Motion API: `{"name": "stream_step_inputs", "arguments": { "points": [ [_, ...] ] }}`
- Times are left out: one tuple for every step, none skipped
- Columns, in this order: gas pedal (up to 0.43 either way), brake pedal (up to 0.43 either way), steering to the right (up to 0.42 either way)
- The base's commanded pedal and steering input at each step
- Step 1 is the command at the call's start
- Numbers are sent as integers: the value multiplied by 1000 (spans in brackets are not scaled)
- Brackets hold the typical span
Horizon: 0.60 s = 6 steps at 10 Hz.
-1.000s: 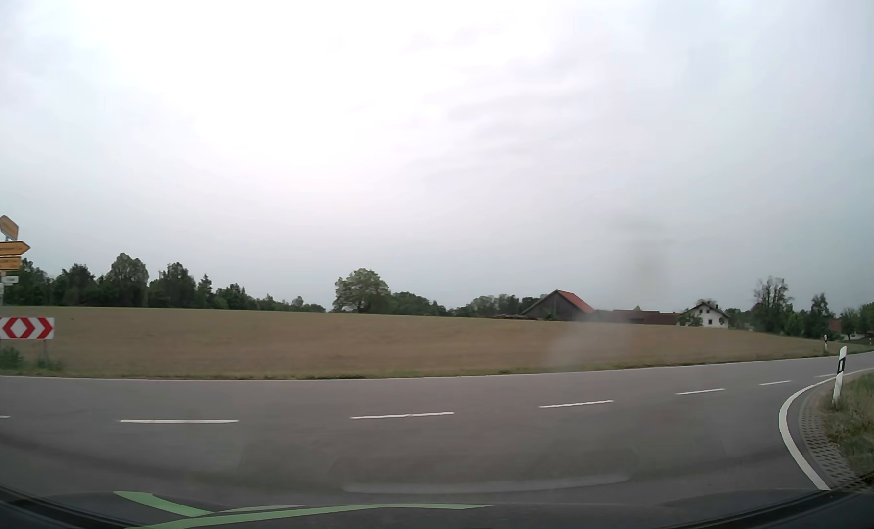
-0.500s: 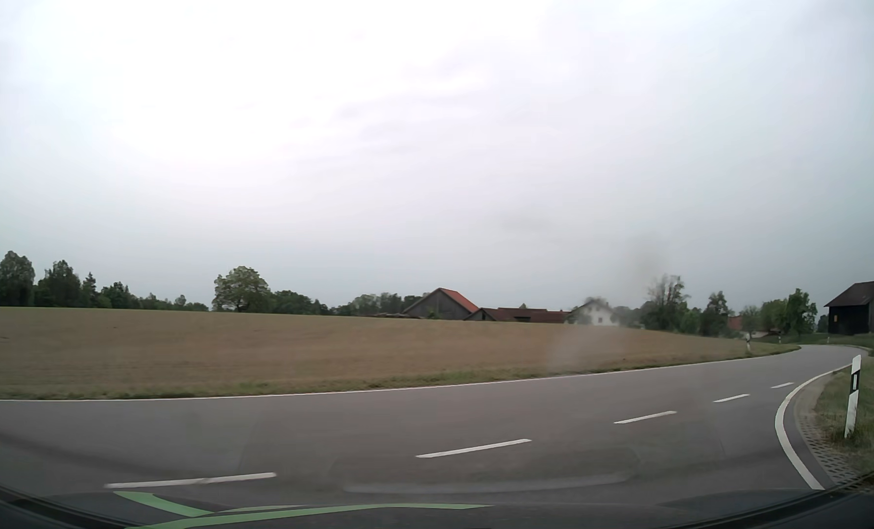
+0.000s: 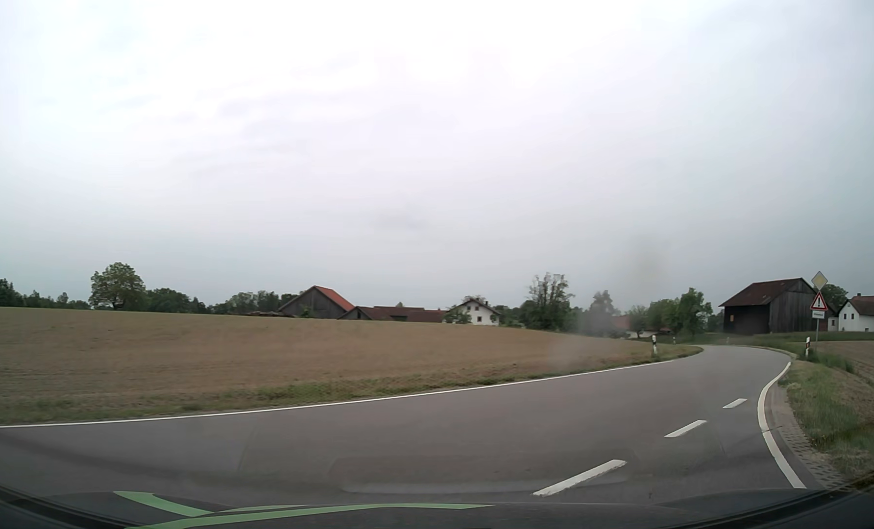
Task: Follow the waypoints while adhering to traffic rules and regulations
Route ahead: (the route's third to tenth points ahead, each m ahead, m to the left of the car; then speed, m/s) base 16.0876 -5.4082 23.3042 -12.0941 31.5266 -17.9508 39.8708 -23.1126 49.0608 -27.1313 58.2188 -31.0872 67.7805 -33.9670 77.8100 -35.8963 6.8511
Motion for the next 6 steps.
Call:
{"name": "stream_step_inputs", "arguments": {
  "points": [
    [150,0,273],
    [157,0,269],
    [157,0,266],
    [157,0,264],
    [177,0,260],
    [177,0,254]
  ]
}}
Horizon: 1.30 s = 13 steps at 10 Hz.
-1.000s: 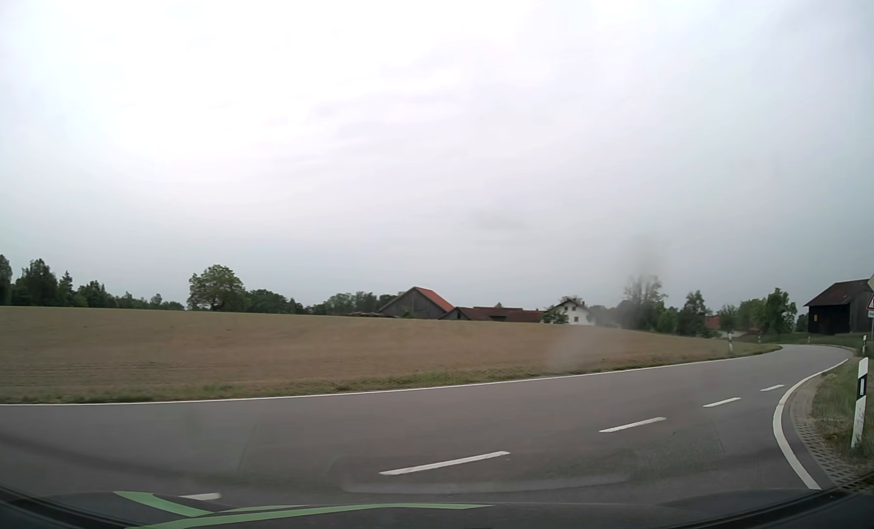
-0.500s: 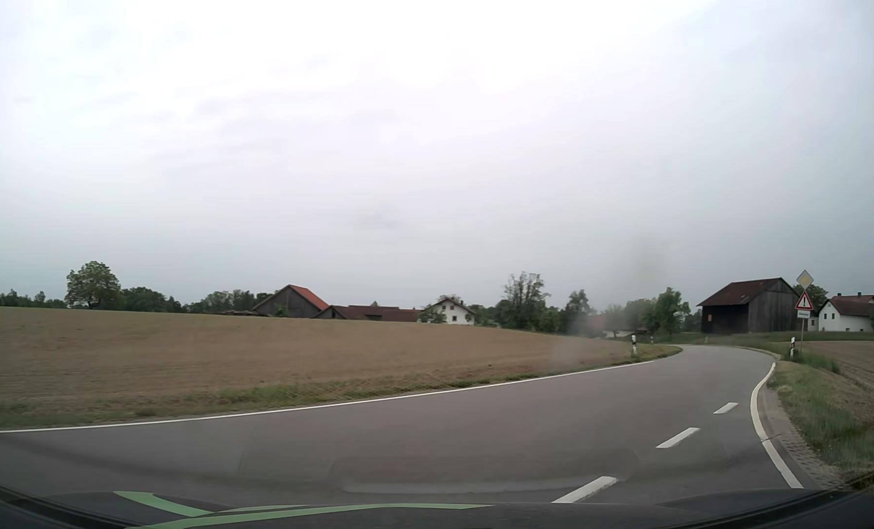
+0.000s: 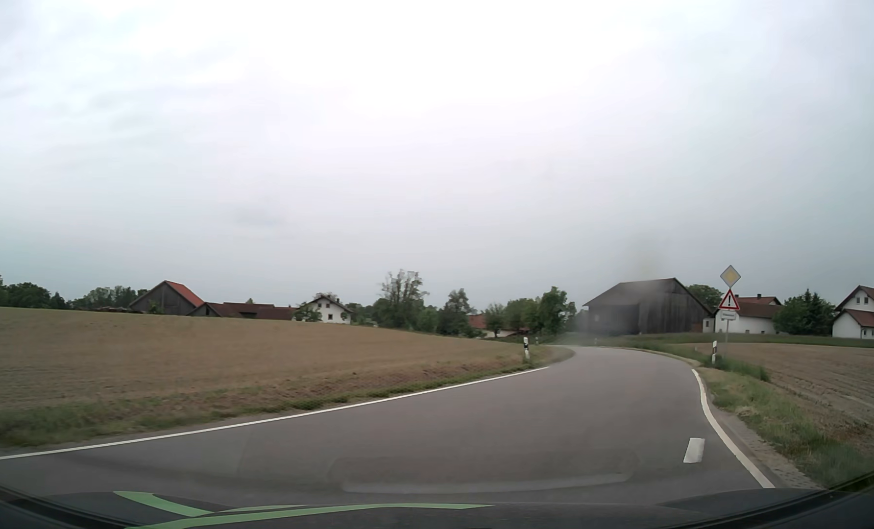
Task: Follow the waypoints while adhering to traffic rules and regulations
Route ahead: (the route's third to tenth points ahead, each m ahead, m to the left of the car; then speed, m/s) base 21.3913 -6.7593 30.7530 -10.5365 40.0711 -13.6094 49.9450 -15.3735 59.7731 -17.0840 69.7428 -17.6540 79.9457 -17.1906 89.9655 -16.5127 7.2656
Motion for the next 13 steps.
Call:
{"name": "stream_step_inputs", "arguments": {
  "points": [
    [209,0,244],
    [209,0,232],
    [220,0,220],
    [240,0,205],
    [240,0,193],
    [260,0,181],
    [260,0,167],
    [260,0,150],
    [268,0,127],
    [268,0,104],
    [280,0,81],
    [287,0,60],
    [287,0,41]
  ]
}}
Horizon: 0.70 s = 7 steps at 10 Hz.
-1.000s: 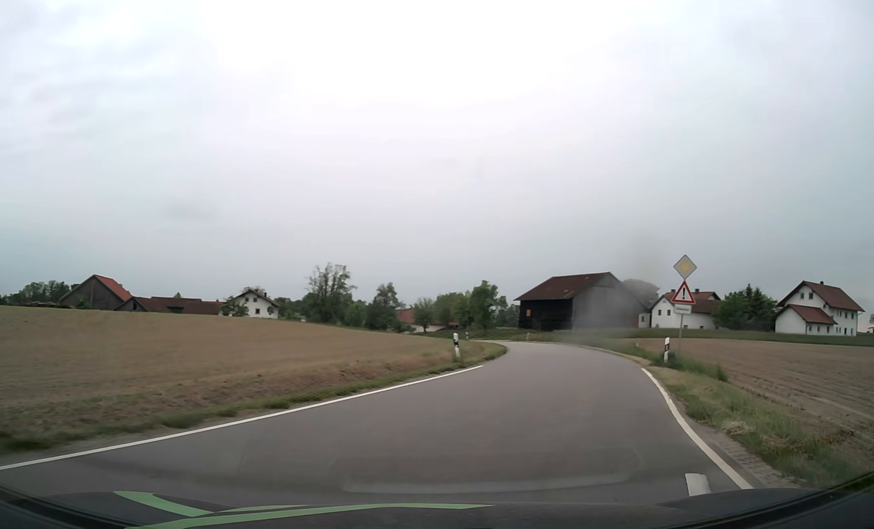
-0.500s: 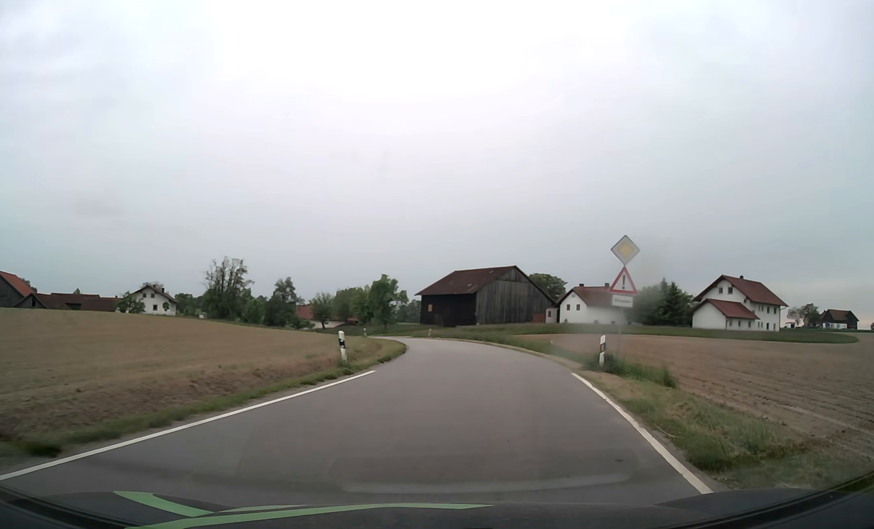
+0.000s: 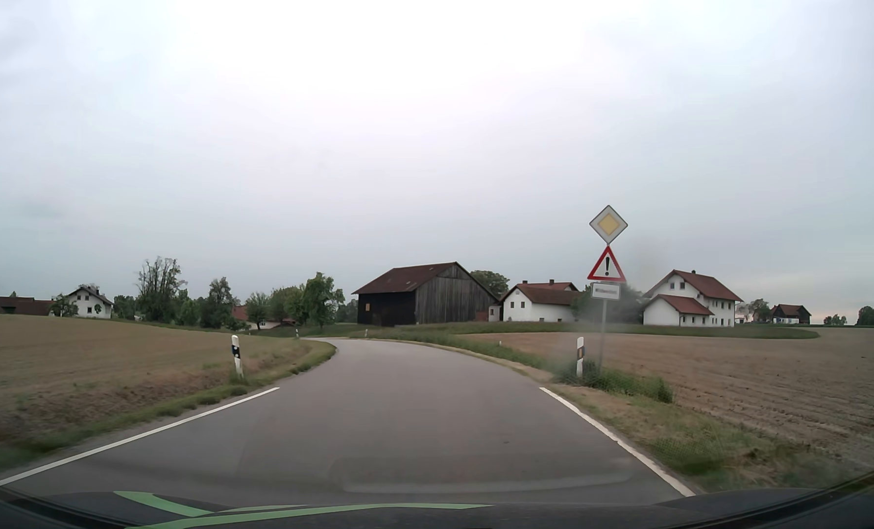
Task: Follow the waypoints while adhering to traffic rules and regulations
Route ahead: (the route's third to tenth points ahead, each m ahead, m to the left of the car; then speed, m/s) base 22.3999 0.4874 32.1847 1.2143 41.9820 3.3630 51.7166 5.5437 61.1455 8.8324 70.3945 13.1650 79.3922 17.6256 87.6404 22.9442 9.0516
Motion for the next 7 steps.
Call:
{"name": "stream_step_inputs", "arguments": {
  "points": [
    [287,0,29],
    [287,0,21],
    [299,0,14],
    [299,0,9],
    [299,0,7],
    [299,0,3],
    [299,0,-1]
  ]
}}
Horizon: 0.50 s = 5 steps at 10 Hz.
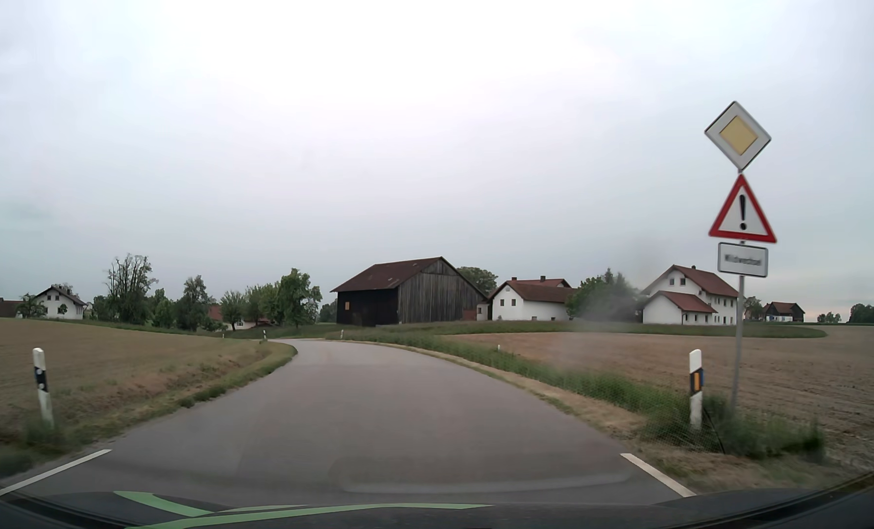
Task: Follow the waypoints while adhering to traffic rules and regulations
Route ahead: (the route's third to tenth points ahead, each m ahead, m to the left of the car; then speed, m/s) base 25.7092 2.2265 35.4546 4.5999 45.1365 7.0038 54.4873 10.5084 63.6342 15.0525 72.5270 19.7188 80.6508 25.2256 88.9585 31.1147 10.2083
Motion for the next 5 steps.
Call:
{"name": "stream_step_inputs", "arguments": {
  "points": [
    [299,0,-8],
    [299,0,-16],
    [299,0,-20],
    [299,0,-23],
    [299,0,-26]
  ]
}}
